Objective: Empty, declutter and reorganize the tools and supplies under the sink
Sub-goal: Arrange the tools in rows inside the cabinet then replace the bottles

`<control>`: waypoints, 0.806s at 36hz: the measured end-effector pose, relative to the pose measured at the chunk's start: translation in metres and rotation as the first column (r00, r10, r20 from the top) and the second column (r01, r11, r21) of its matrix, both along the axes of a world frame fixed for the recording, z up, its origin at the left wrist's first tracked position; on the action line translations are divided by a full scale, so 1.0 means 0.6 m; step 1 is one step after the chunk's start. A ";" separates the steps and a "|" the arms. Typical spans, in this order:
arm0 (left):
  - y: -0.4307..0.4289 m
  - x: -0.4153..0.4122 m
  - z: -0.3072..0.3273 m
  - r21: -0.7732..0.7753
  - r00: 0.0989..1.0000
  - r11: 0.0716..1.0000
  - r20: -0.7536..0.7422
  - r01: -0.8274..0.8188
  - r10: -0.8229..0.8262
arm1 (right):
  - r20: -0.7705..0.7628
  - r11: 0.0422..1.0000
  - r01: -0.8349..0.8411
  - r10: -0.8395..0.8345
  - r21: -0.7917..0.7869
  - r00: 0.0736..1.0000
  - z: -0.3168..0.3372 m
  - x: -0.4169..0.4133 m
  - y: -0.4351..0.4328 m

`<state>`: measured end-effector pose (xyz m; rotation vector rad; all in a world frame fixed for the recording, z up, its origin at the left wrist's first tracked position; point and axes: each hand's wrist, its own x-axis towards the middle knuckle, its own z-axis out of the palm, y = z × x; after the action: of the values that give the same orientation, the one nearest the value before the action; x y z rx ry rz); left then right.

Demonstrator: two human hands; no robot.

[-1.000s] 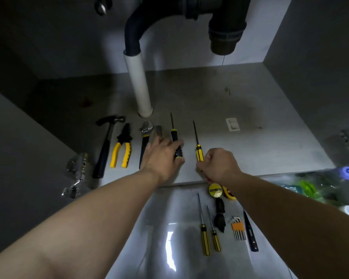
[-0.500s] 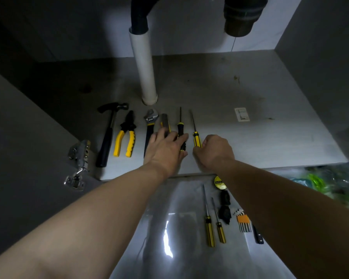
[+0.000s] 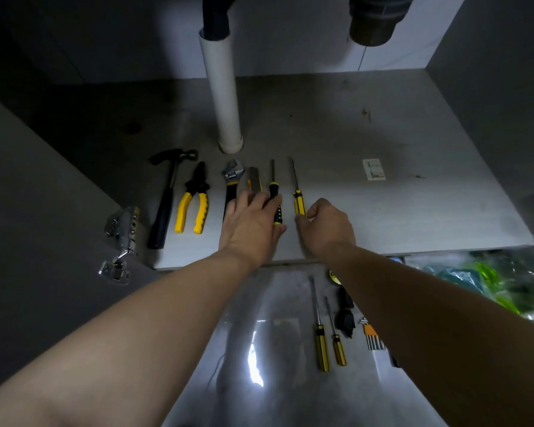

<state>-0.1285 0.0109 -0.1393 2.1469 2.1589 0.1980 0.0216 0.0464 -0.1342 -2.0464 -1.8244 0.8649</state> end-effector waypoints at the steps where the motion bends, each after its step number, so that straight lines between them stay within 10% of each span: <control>1: 0.000 0.000 -0.001 -0.002 1.000 1.000 0.000 -0.001 0.001 | -0.011 1.000 0.007 -0.007 -0.004 1.000 -0.001 0.002 -0.001; 14: -0.015 0.011 0.008 0.078 0.999 0.996 -0.025 0.035 -0.033 | -0.080 0.976 -0.159 0.172 0.150 0.982 0.002 0.100 -0.076; 19: -0.074 0.045 0.004 0.203 0.929 0.908 -0.113 0.368 -0.351 | 0.129 0.937 -0.346 0.350 -0.052 0.928 -0.016 0.155 -0.128; 23: -0.132 0.085 -0.026 -0.183 0.824 0.806 0.046 0.563 -0.565 | 0.219 0.830 -0.419 0.515 -0.367 0.829 -0.044 0.178 -0.170; 29: -0.217 0.123 -0.100 -0.619 0.894 0.645 0.299 0.448 -0.334 | 0.226 0.768 -0.203 0.412 -0.607 0.883 -0.083 0.169 -0.224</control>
<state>-0.0545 -0.1195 -0.1994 1.9719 1.3024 -0.3899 0.1233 -0.0878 -0.1842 -2.4002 -2.3787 1.3533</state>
